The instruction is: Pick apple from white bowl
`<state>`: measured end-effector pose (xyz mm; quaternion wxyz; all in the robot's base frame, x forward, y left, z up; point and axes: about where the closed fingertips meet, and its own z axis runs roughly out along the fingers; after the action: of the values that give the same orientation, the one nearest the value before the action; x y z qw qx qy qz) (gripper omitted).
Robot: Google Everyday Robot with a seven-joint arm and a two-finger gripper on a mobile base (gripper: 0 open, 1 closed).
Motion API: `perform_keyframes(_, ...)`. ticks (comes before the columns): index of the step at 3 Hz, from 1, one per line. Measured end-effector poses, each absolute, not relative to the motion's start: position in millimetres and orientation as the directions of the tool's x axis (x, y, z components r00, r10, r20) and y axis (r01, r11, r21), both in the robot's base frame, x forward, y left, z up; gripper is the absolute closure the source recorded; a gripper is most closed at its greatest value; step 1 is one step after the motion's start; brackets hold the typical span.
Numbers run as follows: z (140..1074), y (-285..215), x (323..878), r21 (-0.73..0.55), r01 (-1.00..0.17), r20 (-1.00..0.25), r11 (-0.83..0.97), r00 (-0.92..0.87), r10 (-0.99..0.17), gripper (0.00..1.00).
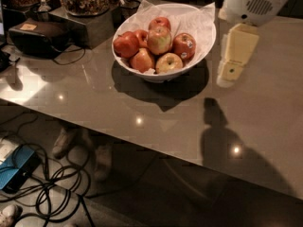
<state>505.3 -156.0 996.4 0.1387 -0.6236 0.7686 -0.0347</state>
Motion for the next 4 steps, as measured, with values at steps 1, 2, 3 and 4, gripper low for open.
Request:
perform_keyframes(1, 998, -153, 510, -0.247, -0.943, -0.185, 0.224, -0.181, -0.966, 0.0)
perform_keyframes(2, 1005, -132, 529, -0.268, -0.94, -0.213, 0.21, -0.155, -0.965, 0.0)
perform_keyframes(3, 1012, -107, 560, -0.273, -0.943, -0.213, 0.192, -0.136, -0.968, 0.0)
perform_keyframes(4, 1018, -80, 585, -0.294, -0.943, -0.221, 0.154, -0.09, -0.971, 0.0)
